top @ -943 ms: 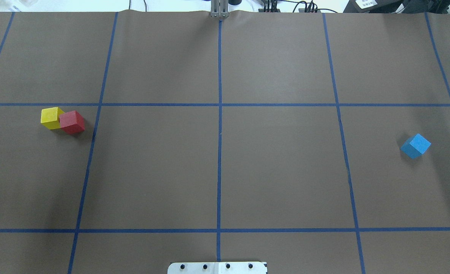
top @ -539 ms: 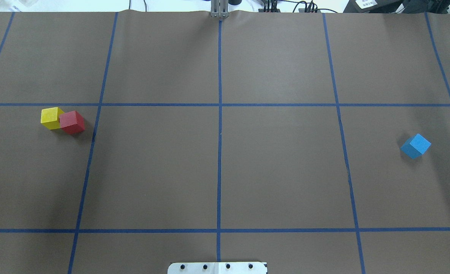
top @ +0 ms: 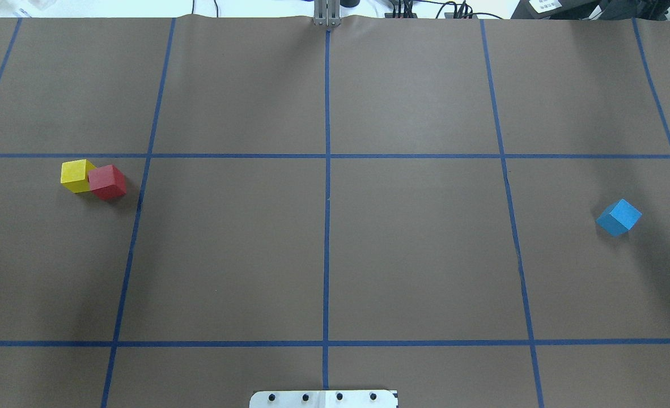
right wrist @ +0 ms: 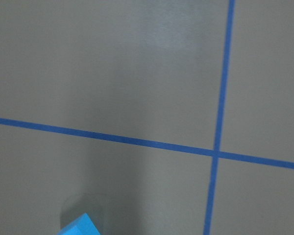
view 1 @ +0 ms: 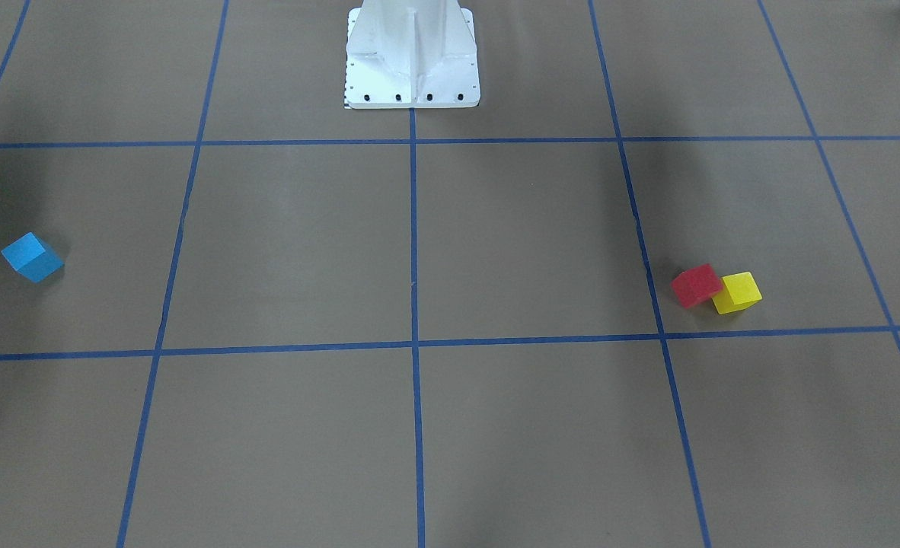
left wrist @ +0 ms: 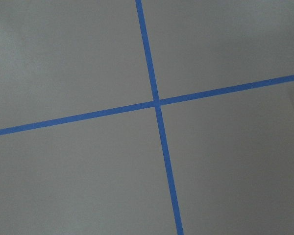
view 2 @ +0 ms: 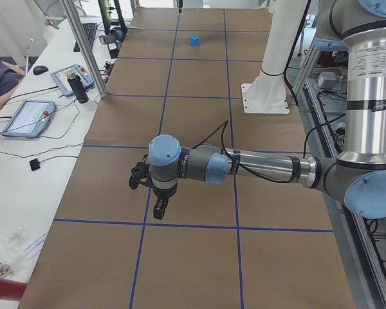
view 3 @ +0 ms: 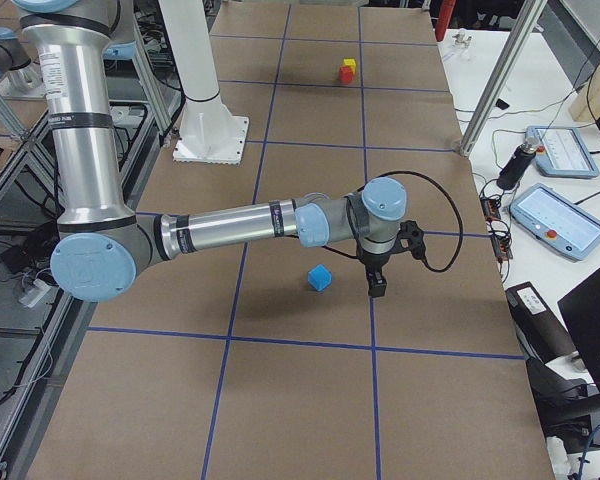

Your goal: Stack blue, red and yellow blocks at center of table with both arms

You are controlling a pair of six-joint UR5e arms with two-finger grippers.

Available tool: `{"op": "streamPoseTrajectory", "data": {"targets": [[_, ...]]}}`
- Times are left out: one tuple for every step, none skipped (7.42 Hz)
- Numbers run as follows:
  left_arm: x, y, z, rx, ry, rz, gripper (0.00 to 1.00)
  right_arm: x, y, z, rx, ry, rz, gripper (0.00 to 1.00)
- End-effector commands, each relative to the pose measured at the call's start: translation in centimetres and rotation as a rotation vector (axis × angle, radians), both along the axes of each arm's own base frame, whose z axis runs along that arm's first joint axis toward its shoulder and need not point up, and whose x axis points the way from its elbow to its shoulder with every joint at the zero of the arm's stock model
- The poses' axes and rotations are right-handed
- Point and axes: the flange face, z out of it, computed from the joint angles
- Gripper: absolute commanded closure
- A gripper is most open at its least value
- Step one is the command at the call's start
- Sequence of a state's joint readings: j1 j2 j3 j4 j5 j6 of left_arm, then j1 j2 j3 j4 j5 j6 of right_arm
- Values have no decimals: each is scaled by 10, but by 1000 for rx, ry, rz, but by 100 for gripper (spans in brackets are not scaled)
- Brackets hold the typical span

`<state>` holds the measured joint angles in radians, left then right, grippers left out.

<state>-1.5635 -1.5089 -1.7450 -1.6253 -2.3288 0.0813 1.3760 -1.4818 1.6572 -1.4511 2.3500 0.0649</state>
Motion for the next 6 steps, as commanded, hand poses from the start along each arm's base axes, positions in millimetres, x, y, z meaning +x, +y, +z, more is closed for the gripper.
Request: {"op": "streamPoseTrajectory", "data": {"targets": [[0,-2,-4,8,0,0,0,-79,28,16,119,-34,-154,1],[0,-3,-5,11,0,0,0,-84,30,13,135,-44,-171,1],[0,-6,-10,21,0,-1,0,-98,36,12,133,-52,-199,1],[0,-8,-12,25,0,-1,0,-109,45,19,121,-48,-227,1],[0,-9,-13,27,0,-1,0,-119,50,21,113,-47,-248,1],[0,-9,-13,28,0,-1,0,-127,58,30,100,-40,-268,1]]}}
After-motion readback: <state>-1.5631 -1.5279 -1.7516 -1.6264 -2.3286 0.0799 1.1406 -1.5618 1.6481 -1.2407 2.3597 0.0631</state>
